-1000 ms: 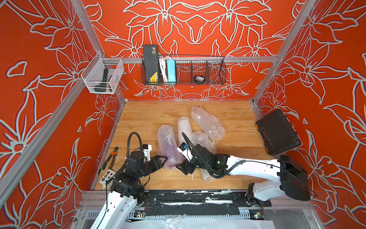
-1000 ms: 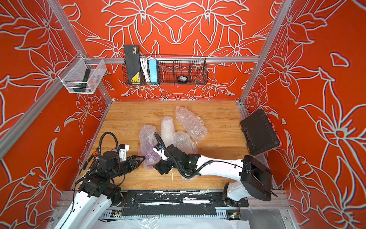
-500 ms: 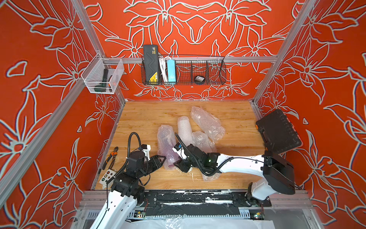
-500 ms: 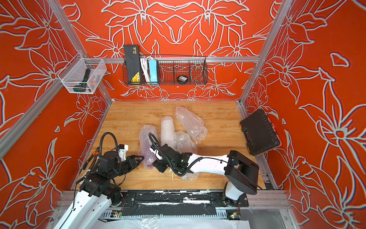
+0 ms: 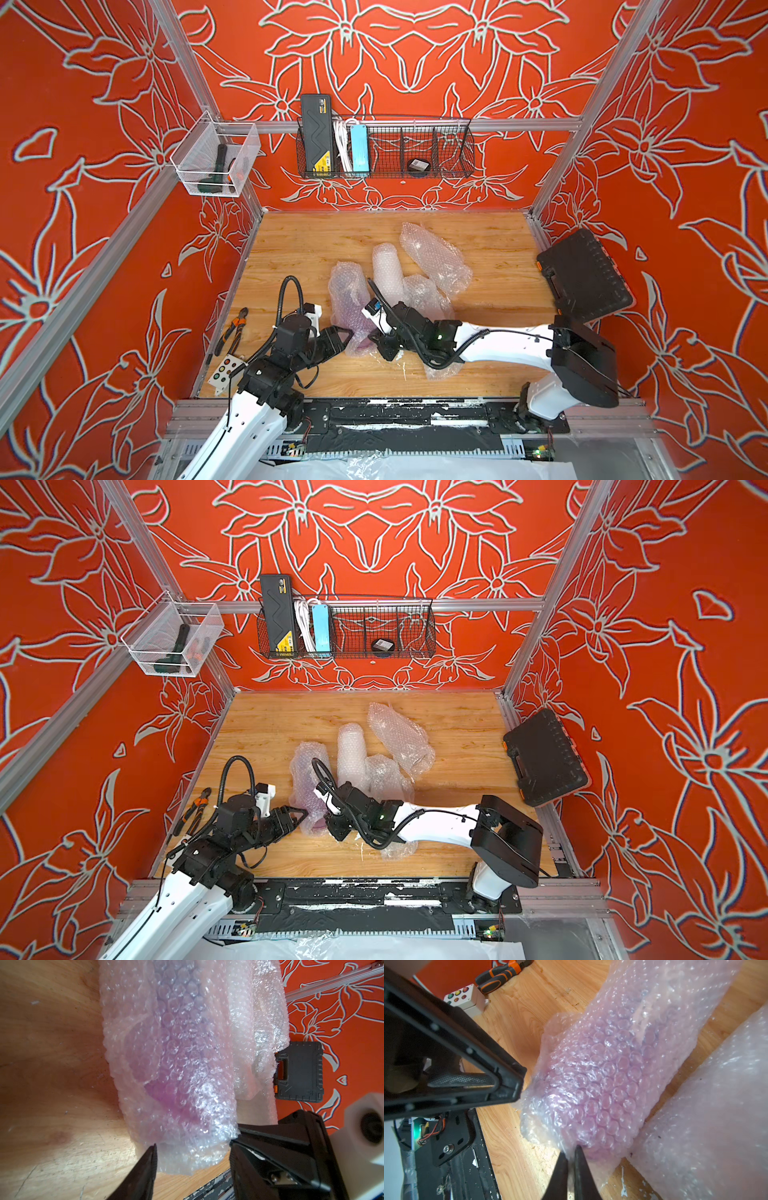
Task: Unwrap the vase from the bubble wrap
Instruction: Unwrap the bubble wrap at the center of the board.
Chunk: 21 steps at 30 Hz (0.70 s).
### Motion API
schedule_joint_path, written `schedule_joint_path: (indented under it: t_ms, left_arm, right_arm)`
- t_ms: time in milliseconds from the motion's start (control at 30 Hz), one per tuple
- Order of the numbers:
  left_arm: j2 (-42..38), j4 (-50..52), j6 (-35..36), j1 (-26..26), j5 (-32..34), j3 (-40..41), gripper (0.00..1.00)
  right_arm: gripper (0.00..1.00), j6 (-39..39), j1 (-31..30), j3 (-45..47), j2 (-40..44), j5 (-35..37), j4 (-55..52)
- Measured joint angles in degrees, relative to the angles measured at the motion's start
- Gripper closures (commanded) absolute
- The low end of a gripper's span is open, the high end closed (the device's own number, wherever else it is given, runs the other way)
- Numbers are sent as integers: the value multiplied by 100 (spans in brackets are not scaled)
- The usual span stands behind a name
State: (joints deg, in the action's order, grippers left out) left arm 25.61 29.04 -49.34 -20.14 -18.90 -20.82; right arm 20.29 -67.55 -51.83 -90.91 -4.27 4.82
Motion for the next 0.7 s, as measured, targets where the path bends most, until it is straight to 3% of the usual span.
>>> schedule_joint_path:
  t_ms: [133,533,633,700]
  left_arm:
    - [50,-2,-35,-85,111,2,48]
    - [494,-586,-330,-846,481,437,60]
    - [485,-634,-326,-890,597,433,59]
    - [529,-686,-295,-901,623,428,53]
  right_arm:
    - [100,-7,48,0,0,-4,7]
    - [100,-153,503,238,254,20,9]
    - [100,-240,566,284,334,46,-13]
    - [100,-304,568,284,334,44,-15]
